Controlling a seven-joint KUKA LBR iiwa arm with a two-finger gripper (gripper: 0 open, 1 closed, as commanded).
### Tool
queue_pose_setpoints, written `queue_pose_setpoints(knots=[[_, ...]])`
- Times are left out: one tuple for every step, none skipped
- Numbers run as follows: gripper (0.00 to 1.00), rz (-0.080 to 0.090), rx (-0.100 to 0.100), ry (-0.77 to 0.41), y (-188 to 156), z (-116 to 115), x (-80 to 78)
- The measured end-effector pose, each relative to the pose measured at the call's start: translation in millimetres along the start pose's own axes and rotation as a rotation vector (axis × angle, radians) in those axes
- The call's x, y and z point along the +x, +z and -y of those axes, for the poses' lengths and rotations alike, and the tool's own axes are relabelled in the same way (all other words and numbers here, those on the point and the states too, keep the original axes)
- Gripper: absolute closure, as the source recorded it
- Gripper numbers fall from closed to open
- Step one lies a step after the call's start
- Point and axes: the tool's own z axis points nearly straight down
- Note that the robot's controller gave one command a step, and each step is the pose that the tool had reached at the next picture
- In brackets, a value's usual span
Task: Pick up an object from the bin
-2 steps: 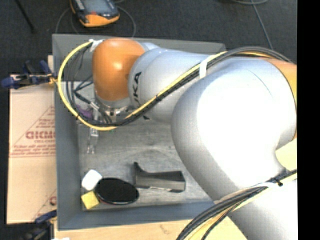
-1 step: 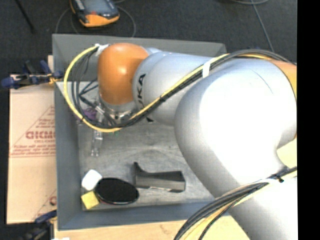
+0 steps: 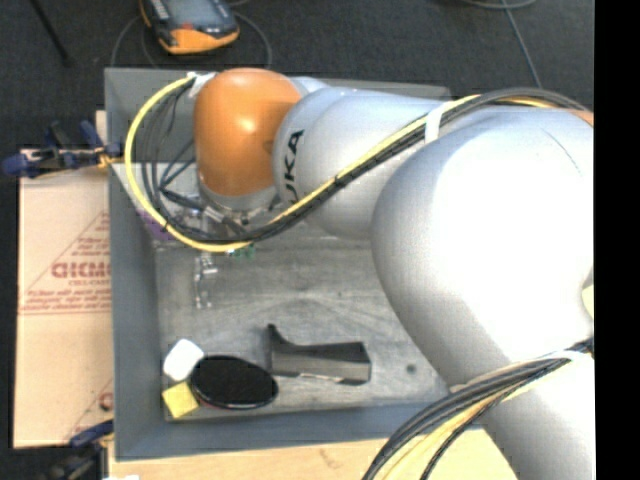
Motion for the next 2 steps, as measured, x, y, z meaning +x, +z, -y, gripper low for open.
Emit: queue_pose_setpoints(knots=[[0.0,0.008,-0.003,-0.167,-36.2,-3.8,-3.3],[0.0,0.01,-0.005,-0.133,-36.2,-4.1,-4.0]])
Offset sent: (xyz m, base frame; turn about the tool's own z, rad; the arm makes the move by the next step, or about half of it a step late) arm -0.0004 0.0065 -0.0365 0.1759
